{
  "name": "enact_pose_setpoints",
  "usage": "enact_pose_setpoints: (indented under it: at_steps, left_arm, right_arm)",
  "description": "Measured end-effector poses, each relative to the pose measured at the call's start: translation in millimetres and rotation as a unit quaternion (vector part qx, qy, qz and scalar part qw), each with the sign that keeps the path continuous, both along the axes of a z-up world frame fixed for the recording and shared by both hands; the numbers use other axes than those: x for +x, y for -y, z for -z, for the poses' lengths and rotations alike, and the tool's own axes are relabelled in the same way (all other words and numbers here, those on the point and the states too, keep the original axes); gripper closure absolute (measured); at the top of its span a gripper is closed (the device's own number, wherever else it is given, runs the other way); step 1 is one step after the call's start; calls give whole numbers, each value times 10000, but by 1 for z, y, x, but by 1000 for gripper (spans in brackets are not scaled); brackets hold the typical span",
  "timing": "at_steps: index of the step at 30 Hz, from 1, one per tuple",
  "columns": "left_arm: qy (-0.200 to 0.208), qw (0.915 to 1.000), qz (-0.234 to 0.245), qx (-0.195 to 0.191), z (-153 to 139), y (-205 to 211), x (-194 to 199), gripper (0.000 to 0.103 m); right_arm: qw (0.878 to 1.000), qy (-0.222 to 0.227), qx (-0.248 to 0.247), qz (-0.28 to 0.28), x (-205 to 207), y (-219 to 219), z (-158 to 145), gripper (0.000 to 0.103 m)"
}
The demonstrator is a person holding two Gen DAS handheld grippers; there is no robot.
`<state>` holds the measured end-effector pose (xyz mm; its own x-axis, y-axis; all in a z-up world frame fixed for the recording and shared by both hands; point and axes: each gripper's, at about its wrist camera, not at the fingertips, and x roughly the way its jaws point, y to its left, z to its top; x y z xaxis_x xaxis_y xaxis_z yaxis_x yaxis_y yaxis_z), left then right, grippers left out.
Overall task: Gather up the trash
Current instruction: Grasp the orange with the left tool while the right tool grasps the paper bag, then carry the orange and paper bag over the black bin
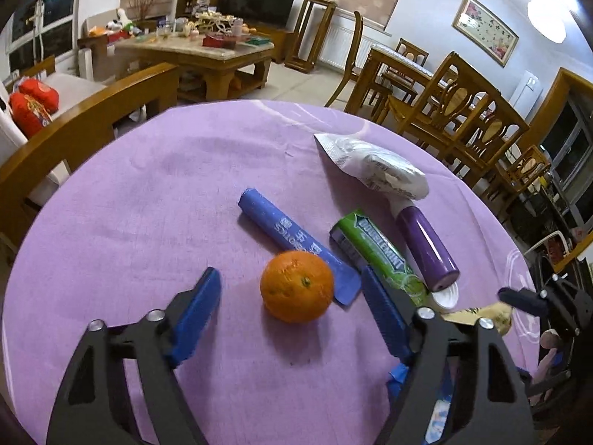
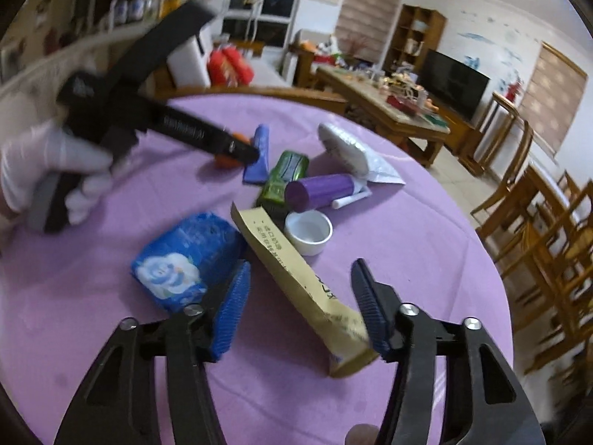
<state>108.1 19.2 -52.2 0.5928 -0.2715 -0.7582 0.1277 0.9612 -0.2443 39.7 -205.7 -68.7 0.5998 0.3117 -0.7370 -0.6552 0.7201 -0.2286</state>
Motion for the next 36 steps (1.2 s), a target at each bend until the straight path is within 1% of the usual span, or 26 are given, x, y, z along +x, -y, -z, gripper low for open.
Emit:
enact_pose_setpoints:
  at_steps: [3, 4, 5, 6, 7, 8, 9, 12, 15, 18, 19, 21, 22, 23, 25, 26, 28, 29, 33, 36]
  left_arm:
    - [35, 10000, 2, 14, -2, 2, 0, 30]
    - [66, 9999, 17, 87, -2, 3, -1, 31]
    - [102, 9997, 23, 201, -2, 5, -2, 40]
    - [120, 9995, 30, 276, -3, 7, -1, 54]
    - [126, 9995, 54, 280, -3, 6, 0, 60]
    - [99, 9998, 96, 152, -3, 4, -1, 66]
    - [77, 9999, 92, 83, -4, 2, -1, 66]
    - [78, 9999, 60, 30, -5, -1, -4, 68]
    - [228, 9997, 25, -1, -10, -3, -15, 68]
    - [491, 9987, 121, -68, -23, 0, -28, 68]
    - [577, 9982, 164, -93, -27, 3, -32, 68]
    - [725, 9967, 298, -209, -38, 9, -42, 68]
    - [792, 9959, 371, -248, -43, 15, -47, 68]
    - [880, 9947, 474, -253, -50, 22, -54, 68]
    - [986, 9926, 646, -306, -58, 35, -61, 68]
    - [1052, 9909, 775, -337, -63, 45, -67, 68]
    - [1151, 9878, 973, -382, -71, 64, -73, 68]
    - [1194, 9861, 1075, -430, -74, 73, -76, 68]
    - [1353, 9769, 1543, -597, -84, 116, -88, 68]
    - [1412, 9696, 1870, -703, -86, 151, -93, 68]
  right_arm:
    - [9998, -143, -101, -52, 6, -1, 7, 66]
    - [9998, -167, -95, -59, 7, -1, 8, 68]
    - [9998, -194, -91, -63, 9, -2, 8, 72]
    - [9997, -228, -93, -66, 9, -2, 9, 76]
    - [9997, -230, -109, -66, 8, -2, 10, 78]
    - [9997, -227, -124, -39, 7, -2, 9, 81]
    - [9997, -224, -109, -4, 7, -2, 9, 86]
    - [9994, -285, 140, 139, 6, 6, 3, 93]
    - [9975, -355, 551, 271, 2, 19, -8, 94]
    - [9909, -419, 1213, 398, -7, 37, -24, 94]
    - [9872, -447, 1462, 447, -10, 43, -30, 94]
    - [9752, -537, 2078, 545, -17, 60, -41, 94]
    - [9705, -561, 2272, 572, -21, 66, -45, 94]
    - [9626, -581, 2572, 629, -25, 76, -50, 94]
    - [9501, -595, 2978, 717, -32, 90, -59, 94]
    - [9415, -592, 3226, 773, -36, 102, -63, 94]
    - [9309, -525, 3503, 891, -43, 117, -72, 94]
    - [9273, -441, 3588, 973, -49, 127, -76, 94]
    - [9190, -121, 3731, 1267, -72, 158, -89, 94]
    - [9165, 131, 3705, 1504, -90, 185, -97, 94]
